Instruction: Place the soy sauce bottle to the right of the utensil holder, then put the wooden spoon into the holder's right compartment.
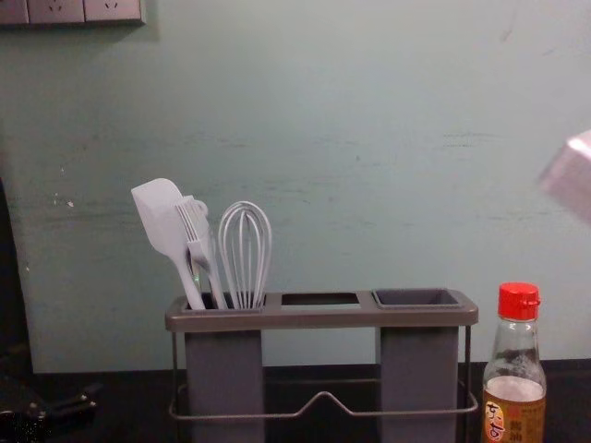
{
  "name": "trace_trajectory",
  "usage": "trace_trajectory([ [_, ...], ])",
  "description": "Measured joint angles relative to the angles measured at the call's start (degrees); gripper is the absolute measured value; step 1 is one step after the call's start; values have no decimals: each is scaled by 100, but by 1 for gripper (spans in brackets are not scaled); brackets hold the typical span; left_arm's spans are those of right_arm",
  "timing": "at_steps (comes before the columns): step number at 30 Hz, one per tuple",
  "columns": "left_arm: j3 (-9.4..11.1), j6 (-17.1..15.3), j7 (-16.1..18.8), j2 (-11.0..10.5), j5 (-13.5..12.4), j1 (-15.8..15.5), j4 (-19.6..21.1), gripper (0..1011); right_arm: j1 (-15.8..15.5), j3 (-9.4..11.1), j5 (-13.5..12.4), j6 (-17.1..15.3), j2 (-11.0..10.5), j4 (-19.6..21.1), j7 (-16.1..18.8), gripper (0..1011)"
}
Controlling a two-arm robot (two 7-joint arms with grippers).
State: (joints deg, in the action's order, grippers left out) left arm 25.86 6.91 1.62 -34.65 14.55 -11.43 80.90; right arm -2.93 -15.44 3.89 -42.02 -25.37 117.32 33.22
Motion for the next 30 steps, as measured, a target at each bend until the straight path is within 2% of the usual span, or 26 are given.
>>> trace_trajectory([
  [1,0,0,0,0,0,0,0,1005,-91,70,-81,215,-125,45,78,838],
  [3,0,0,0,0,0,0,0,1005,-174,159,-179,454,-229,62,157,838],
  [6,0,0,0,0,0,0,0,1005,-331,363,-452,995,-399,49,335,838],
  [13,0,0,0,0,0,0,0,1005,-667,746,-961,2131,-338,-25,373,838],
  [15,0,0,0,0,0,0,0,1005,-859,936,-1243,2824,-165,-64,314,838],
  [16,0,0,0,0,0,0,0,1005,-859,936,-1243,2824,-165,-64,314,838],
  [17,0,0,0,0,0,0,0,1005,-964,1010,-1333,3195,-43,-83,204,838],
  [20,0,0,0,0,0,0,0,1005,-1091,1092,-1466,3738,142,-122,58,838],
  [22,0,0,0,0,0,0,0,1005,-1230,1148,-1566,4484,395,-202,-156,838],
  [25,0,0,0,0,0,0,0,1005,-1316,1171,-1616,5027,582,-285,-299,838],
  [26,0,0,0,0,0,0,0,1005,-1364,1176,-1629,5372,704,-345,-409,838],
  [30,0,0,0,0,0,0,0,1005,-1441,1175,-1619,5925,895,-440,-628,838],
])
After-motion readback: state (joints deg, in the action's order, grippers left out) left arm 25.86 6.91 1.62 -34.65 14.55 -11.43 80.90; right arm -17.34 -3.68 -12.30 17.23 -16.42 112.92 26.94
